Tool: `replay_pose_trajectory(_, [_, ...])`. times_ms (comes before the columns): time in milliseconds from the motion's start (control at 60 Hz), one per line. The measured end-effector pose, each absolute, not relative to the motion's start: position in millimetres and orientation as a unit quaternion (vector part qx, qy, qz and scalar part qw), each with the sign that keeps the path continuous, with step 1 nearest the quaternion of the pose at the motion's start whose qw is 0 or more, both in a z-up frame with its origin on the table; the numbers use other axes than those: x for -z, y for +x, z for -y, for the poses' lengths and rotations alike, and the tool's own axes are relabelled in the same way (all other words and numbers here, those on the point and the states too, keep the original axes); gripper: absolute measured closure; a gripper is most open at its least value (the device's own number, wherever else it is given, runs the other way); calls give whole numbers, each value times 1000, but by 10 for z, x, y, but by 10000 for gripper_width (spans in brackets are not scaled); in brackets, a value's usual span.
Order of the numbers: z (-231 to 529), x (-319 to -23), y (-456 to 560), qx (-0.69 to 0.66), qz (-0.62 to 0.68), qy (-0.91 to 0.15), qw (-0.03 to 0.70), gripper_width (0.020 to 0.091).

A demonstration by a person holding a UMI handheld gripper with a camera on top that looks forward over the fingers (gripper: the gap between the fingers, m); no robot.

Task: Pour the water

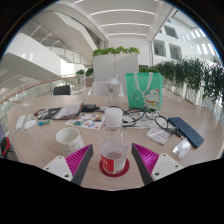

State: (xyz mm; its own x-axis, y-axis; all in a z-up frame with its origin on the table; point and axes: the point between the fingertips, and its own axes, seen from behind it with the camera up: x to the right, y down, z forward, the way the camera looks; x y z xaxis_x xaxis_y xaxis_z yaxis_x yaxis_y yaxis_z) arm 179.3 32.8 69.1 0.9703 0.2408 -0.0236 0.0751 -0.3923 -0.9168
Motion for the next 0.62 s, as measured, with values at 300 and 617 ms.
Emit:
replay_pose_trajectory(300, [1041,-1167,1777,-29,70,-849,522,264])
replay_pose_trajectory(617, [2124,-1884,1413,15,41,-842,538,261])
